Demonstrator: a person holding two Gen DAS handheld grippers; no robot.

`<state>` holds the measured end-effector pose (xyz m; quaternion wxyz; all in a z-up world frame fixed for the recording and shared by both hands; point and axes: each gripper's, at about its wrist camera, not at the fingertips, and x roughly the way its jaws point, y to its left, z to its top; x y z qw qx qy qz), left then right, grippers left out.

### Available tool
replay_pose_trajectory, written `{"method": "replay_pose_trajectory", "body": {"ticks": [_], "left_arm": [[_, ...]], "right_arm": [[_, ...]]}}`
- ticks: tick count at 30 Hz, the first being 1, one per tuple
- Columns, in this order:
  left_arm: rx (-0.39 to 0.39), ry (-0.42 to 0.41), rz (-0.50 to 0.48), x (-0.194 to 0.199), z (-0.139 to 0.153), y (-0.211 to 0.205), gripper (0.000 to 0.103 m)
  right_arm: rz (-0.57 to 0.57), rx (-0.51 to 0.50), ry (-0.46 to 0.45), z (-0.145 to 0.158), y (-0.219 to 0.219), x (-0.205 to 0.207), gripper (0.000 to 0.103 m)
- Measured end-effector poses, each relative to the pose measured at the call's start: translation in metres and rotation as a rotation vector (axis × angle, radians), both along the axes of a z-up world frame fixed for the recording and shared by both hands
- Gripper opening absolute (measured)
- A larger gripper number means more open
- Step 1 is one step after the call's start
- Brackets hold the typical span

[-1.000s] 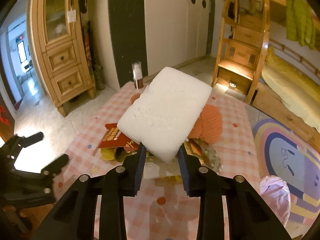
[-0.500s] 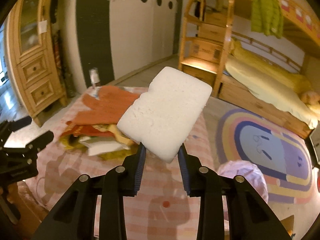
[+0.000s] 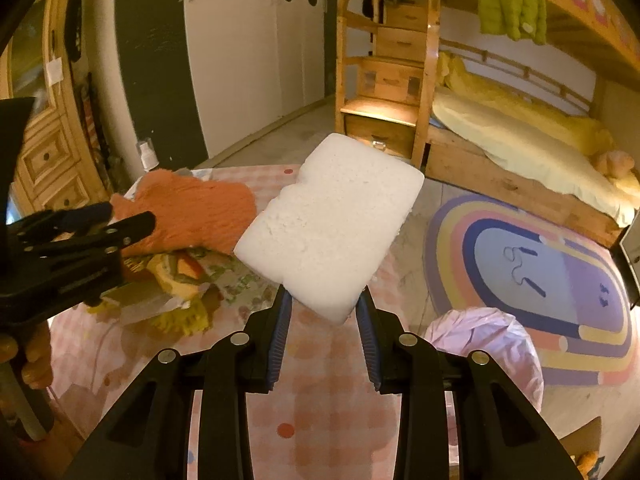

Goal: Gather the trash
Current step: 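Grasp the orange plush with the left tool while the right tool holds the foam block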

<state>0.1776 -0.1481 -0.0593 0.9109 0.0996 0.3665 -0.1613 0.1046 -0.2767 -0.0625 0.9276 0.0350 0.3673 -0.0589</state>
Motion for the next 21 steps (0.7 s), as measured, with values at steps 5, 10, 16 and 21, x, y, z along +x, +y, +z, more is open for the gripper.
{"method": "replay_pose_trajectory", "body": {"ticks": [5,10,16,21], "left_arm": [[-0.013,0.059,0.005,0.012,-0.012,-0.003,0.032],[-0.013,0.052,0.004,0.009,-0.010,0.000,0.011],[-0.048,-0.078,-0.045,-0.014,0.034,-0.001,0.010],[-0.086,-0.176,-0.111,-0.039,0.078,-0.008,0.010]], "right_arm": [[0.000,0.028,-0.004,-0.001,-0.004,-0.001,0.034],[0.002,0.033,-0.016,0.003,-0.003,-0.005,0.034],[-0.011,0.025,-0.065,0.018,-0.009,-0.019,0.034],[-0.048,0.021,-0.114,0.037,-0.020,-0.045,0.034]]}}
